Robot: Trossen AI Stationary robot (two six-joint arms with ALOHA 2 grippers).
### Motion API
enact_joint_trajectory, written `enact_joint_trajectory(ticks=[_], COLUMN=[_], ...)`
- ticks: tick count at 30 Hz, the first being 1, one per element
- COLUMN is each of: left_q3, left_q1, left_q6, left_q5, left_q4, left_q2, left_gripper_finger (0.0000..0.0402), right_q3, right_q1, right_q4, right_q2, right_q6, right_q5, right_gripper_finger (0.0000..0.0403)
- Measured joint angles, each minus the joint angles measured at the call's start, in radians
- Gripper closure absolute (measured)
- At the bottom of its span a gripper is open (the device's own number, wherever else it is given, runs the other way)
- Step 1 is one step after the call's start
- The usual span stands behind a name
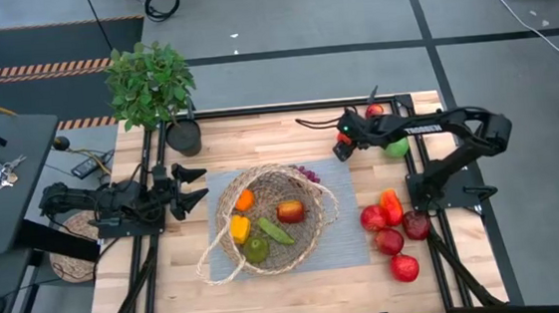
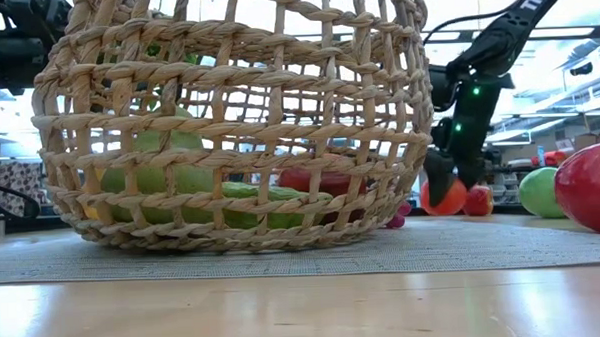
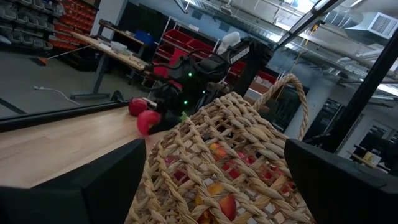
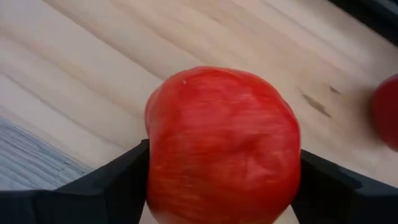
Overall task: Build produce basket
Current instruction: Put the red apple into the brown basket
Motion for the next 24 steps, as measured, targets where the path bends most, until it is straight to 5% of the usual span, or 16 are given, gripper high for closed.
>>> enact_joint_trajectory(ticks=[11, 24], left_q3=[0.0, 0.0], left_q1=[0.0, 0.0], left_q6=[0.0, 0.0], left_q5=[0.0, 0.0], left_q4=[0.0, 0.0], left_q2=[0.0, 0.0], left_gripper_finger=[0.0012, 0.0012], right_q3=[0.164, 0.224], right_q1=[0.11, 0.482], right_q4=[0.042, 0.791], right_q2=[-0.216, -0.364], right_q6=[0.039, -0.163], right_q5=[-0.131, -0.205], right_gripper_finger=[0.0083, 0.0083])
